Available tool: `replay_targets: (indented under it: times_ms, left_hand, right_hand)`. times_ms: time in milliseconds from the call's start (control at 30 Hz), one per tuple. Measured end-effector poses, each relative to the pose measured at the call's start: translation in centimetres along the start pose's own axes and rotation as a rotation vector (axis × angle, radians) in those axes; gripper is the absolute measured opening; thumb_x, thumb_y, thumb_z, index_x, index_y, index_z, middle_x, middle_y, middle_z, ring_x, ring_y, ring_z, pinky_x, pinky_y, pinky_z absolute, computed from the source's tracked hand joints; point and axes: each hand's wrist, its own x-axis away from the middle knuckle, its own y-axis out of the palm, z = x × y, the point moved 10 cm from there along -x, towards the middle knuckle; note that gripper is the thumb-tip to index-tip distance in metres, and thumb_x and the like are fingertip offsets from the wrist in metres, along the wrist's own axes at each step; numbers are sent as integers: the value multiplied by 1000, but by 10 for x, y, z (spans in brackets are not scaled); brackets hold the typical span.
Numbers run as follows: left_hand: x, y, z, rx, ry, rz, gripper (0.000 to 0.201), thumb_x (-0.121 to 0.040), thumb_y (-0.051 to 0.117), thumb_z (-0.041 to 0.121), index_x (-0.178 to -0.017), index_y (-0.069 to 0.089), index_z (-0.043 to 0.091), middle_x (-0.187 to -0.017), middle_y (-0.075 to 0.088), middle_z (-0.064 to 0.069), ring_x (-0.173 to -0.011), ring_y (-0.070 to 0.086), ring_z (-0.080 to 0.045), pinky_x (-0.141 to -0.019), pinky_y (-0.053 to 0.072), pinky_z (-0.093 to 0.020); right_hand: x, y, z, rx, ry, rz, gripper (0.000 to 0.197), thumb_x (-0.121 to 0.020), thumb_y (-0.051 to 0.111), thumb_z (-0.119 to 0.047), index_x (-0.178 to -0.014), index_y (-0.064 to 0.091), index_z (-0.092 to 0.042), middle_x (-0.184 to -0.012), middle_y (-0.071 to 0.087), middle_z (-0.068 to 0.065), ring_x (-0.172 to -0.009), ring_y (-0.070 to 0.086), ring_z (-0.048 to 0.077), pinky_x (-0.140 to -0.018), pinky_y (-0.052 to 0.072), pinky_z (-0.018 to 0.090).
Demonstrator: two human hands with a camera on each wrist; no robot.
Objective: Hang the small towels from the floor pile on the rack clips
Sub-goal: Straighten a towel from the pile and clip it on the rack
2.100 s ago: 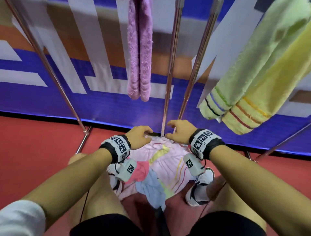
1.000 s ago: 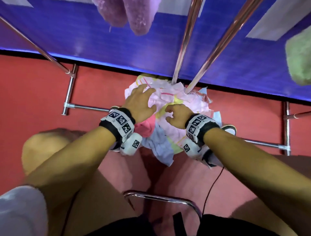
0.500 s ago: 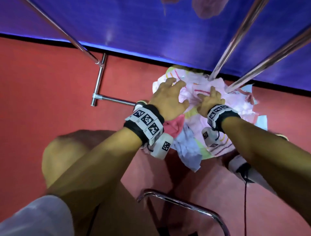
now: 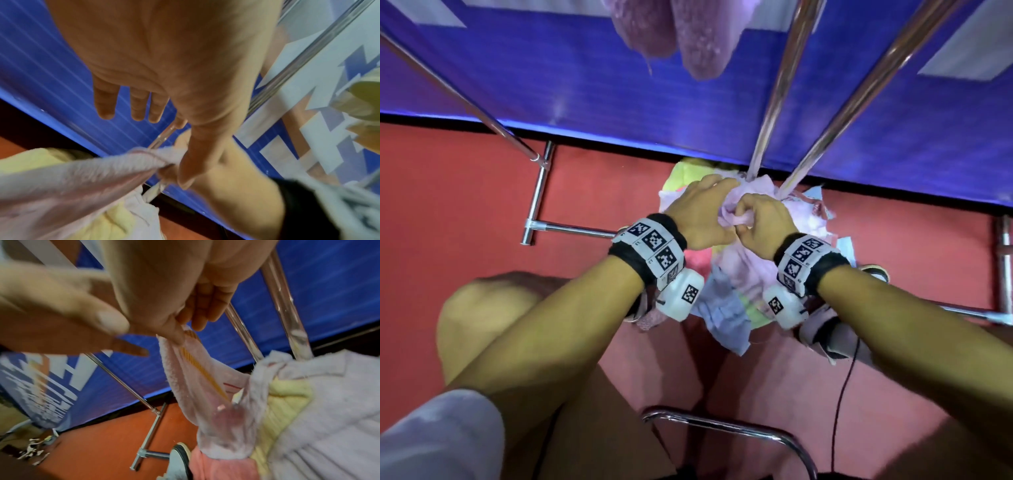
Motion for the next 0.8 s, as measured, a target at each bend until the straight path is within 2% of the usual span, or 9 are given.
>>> replay_targets:
  times_ms: [167, 267, 300, 367, 433, 500, 600, 700, 800]
  left_hand:
    - [15, 20, 44, 64, 114, -48, 45, -65, 61, 42, -97, 63, 10, -96, 65, -6, -89, 60, -26, -80, 49, -41]
    - [32, 11, 60, 163, 126, 18, 35, -74, 68, 44, -99, 71, 19, -90, 71, -2, -83, 65, -20, -77, 51, -35]
    - [41, 8, 70, 199, 154, 36, 34, -74, 70, 45, -98, 72, 20, -88, 71, 1, -80, 65, -16, -75, 52, -33]
    - [58, -3, 92, 241, 207, 92, 23, -69, 70, 40, -79, 71, 19, -72, 66, 8, -67, 60, -5, -65, 51, -29]
    - [78, -17, 115, 236, 216, 134, 21, -66, 74, 31, -60, 57, 21, -54, 54, 13, -51, 48, 3, -53, 42, -20]
    - [96, -27, 135, 189, 220, 147, 33, -63, 76, 43, -62, 54, 18, -54, 51, 10, -50, 44, -3, -52, 41, -25]
    - [123, -47, 163, 92, 256, 168, 57, -56, 62, 66, -73, 56, 12, -66, 54, 1, -60, 47, -15, -59, 42, -35]
    - [148, -77, 192, 49, 311, 217, 55, -66, 54, 69, -73, 51, 15, -68, 51, 3, -64, 47, -20, -62, 41, -38]
    - [169, -110, 217, 105, 352, 268, 38, -83, 51, 56, -71, 38, 22, -68, 40, 8, -62, 38, -11, -62, 32, -37]
  right_hand:
    - [52, -76, -33, -120, -77, 76, 14, -65, 61, -15, -77, 65, -16, -65, 55, -3, -61, 48, 21, -58, 36, 25]
    - [92, -113, -45, -188, -100, 139, 13, -61, 61, -17, -71, 57, -23, -62, 54, 0, -58, 45, 17, -55, 40, 27]
    - [105, -122, -49, -204, -114, 154, 16, -61, 61, -17, -71, 54, -26, -61, 53, 3, -58, 42, 16, -55, 40, 28]
    - [131, -136, -59, -210, -140, 177, 13, -63, 61, -16, -69, 51, -23, -59, 52, 7, -57, 38, 14, -53, 36, 29]
    - [152, -150, -72, -211, -168, 207, 13, -68, 62, -16, -66, 49, -16, -56, 46, 3, -56, 33, 11, -52, 32, 24]
    - [167, -168, -82, -214, -175, 254, 23, -77, 64, -21, -64, 45, -17, -55, 39, -4, -55, 31, 9, -52, 30, 21]
    - [185, -198, -106, -202, -203, 326, 33, -88, 58, -30, -60, 41, -21, -55, 39, -1, -57, 36, 14, -56, 35, 30]
    - [204, -231, -138, -169, -287, 406, 35, -95, 52, -29, -62, 41, -28, -55, 39, -5, -56, 37, 11, -57, 33, 28]
    - [220, -263, -167, -123, -348, 482, 33, -97, 48, -30, -67, 46, -18, -59, 43, -2, -58, 41, 17, -60, 35, 35]
